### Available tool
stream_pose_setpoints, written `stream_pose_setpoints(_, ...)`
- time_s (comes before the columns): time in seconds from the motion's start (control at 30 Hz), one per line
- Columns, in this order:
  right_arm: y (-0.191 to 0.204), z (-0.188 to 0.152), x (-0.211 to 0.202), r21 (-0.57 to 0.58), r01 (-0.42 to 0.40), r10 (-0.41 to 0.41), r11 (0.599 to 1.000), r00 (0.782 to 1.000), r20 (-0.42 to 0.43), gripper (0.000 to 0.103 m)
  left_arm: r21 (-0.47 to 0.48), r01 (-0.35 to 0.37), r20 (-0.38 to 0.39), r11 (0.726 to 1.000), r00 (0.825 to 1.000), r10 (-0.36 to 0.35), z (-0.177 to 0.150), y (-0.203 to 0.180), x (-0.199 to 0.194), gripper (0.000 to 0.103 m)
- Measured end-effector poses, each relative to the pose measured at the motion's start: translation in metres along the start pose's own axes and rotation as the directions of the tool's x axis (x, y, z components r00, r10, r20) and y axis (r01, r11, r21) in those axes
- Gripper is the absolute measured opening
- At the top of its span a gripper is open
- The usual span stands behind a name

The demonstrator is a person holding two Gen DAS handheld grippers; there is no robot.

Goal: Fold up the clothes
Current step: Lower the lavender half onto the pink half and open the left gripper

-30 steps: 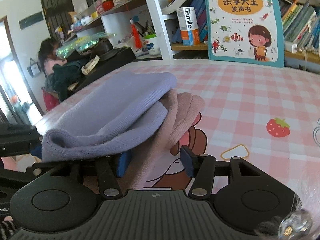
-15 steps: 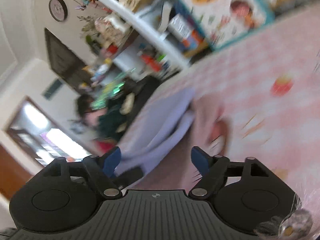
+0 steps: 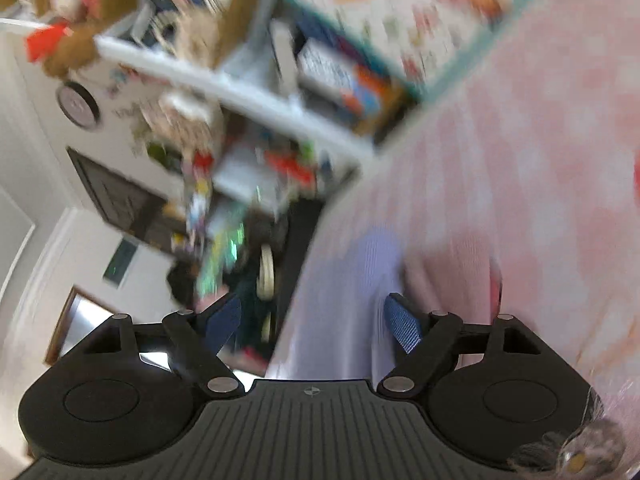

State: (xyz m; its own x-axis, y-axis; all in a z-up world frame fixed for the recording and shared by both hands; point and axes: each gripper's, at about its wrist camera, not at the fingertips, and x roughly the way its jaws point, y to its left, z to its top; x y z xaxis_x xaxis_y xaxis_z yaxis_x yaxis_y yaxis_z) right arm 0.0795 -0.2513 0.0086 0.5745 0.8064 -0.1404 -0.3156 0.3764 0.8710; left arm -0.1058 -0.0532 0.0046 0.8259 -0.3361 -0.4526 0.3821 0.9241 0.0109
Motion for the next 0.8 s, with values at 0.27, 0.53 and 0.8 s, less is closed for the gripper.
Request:
stream_pose_setpoints(0.27,0.027,-0.010,-0.043,-0.267,0.141,-0.141,0.953,0.990,0.019,0.078,-0.038,0.116,0.097,0.993,0.989,-0.112,0.006,0.006,-0.027,0.077)
stream_pose_setpoints(0.53,0.022,-0.072,-0.045,-0.361,0.161,-0.205,0.919,0.975,-0.087,0.056,-0.002,-0.051,0.195,0.999,0.980,0.050,0.018,0.037,-0.062,0.094)
stream_pose_setpoints(0.8,0.044,-0.101,-0.023,-0.497,0.179,-0.283,0.849,0.948,-0.143,0.047,-0.018,-0.206,0.208,0.978,0.956,0.205,0.013,0.062,-0.060,0.094)
